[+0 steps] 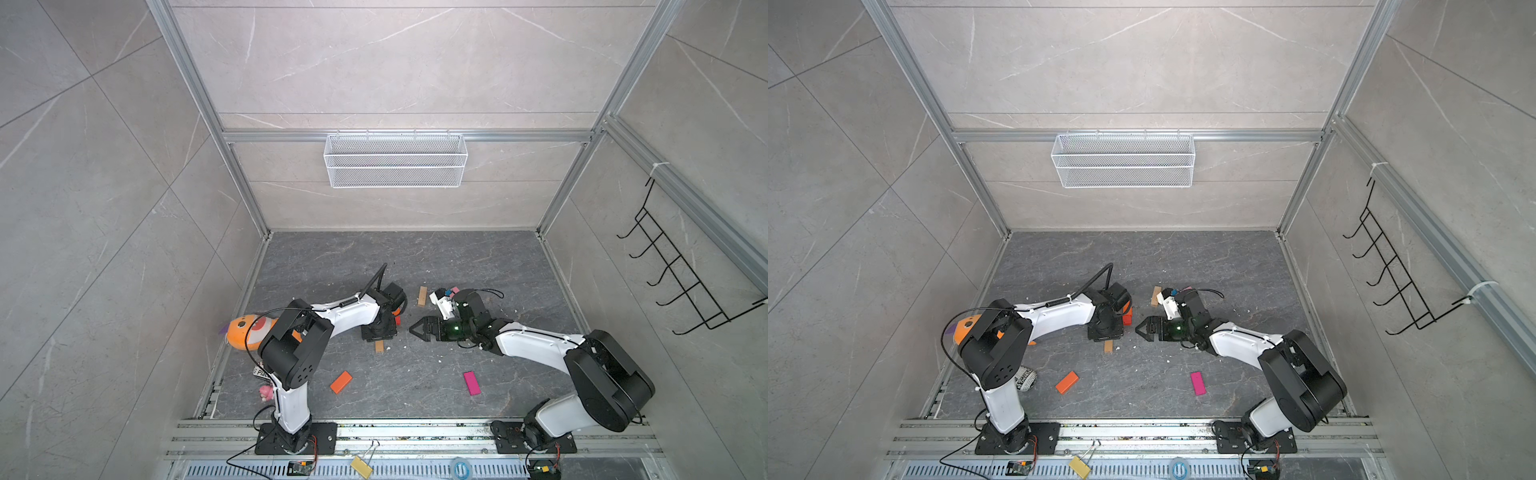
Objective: Assemble the letter p with building blocks
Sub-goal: Assemble the building block at the center of the board.
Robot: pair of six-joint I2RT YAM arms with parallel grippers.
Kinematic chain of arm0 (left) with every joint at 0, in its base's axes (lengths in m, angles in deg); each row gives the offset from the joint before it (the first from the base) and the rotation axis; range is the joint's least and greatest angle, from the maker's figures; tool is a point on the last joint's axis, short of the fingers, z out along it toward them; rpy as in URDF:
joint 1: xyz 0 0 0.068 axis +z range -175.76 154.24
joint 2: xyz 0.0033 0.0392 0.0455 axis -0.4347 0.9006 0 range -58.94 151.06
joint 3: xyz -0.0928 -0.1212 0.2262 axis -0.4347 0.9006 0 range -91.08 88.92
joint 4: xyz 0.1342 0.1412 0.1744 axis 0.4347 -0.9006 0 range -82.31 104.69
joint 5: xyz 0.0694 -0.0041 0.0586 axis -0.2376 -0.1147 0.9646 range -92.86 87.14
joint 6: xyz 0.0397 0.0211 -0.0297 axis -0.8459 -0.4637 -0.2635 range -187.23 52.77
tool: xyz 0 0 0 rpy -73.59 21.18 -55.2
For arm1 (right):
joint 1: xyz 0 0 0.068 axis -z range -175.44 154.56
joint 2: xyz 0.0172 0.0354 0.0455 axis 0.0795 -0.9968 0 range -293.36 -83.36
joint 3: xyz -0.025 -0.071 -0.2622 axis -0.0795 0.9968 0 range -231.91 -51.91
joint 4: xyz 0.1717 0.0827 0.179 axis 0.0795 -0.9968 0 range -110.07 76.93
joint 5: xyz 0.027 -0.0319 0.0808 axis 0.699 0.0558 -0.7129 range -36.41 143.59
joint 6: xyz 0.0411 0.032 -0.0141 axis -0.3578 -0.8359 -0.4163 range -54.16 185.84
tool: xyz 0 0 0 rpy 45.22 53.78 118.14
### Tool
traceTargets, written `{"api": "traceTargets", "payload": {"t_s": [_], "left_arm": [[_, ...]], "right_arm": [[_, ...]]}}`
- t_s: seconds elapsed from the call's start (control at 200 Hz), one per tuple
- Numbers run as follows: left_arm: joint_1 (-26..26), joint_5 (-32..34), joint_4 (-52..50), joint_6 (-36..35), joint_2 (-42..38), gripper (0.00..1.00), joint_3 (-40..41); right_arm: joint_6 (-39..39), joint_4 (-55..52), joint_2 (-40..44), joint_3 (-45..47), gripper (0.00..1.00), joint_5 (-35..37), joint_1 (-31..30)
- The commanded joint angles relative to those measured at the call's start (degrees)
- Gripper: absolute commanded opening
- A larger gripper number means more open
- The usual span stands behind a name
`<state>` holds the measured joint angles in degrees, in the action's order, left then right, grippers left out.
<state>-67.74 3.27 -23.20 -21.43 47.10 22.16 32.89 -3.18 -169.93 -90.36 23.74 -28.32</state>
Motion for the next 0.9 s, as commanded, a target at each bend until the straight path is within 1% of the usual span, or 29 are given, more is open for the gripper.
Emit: {"api": "traceTargets", "payload": {"t_s": [0.0, 0.289, 0.893], "left_arm": [[-0.4, -0.3, 1.8, 0.7, 3.3, 0.38, 1.0], [-0.3, 0.3, 1.2, 4.4, 2.8, 0.38, 2.7], [-0.1, -0.3, 1.5, 5.5, 3.1, 0.39, 3.5]], "right_arm": [[0.6, -1.3, 0.5, -0.4, 1.00, 0.1, -0.3], [0.7, -1.4, 0.3, -0.6, 1.00, 0.2, -0.6], [1.0, -1.8, 0.1, -0.9, 1.00, 0.7, -1.0]]}}
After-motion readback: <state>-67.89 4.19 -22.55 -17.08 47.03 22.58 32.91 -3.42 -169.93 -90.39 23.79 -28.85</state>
